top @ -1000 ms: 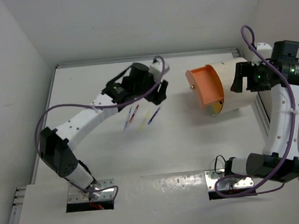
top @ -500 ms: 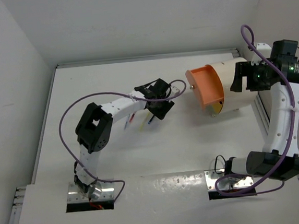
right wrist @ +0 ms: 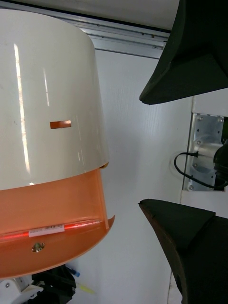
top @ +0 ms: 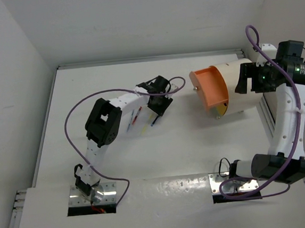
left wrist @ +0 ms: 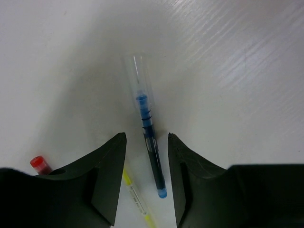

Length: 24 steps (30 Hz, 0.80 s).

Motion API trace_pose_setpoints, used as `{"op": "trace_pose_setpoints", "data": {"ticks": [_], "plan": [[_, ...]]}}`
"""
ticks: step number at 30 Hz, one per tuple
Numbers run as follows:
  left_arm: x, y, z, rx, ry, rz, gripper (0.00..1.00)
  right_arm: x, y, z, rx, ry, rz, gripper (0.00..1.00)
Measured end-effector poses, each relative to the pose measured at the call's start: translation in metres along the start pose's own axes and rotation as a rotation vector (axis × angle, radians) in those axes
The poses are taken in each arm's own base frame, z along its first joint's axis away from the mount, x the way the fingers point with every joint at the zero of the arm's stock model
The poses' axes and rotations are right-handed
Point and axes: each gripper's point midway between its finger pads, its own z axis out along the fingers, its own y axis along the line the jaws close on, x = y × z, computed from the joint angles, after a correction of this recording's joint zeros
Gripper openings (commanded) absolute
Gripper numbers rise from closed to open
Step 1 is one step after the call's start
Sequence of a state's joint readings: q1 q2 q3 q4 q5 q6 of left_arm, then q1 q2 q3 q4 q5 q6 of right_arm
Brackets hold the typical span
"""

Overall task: Sort the stationery into containers
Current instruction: Pick up the pen from the center of the board.

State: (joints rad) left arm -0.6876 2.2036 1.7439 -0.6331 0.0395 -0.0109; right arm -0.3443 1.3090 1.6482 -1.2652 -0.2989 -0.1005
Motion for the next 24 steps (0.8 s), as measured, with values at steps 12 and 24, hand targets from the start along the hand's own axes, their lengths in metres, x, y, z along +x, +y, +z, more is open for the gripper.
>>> {"op": "trace_pose_setpoints", "data": {"ticks": [12,24], "plan": [[0.010,0.001,0.010,0.012,0.032,-0.006,0.15,-0.006,0.000,-0.003,0.002,-0.007,-0.003,0.79],[-0.107,0.004,-0.155,0.182,-0.473,-0.248,0.00,-0.006,0.000,-0.004,0.000,-0.007,-0.001,0.80]]}}
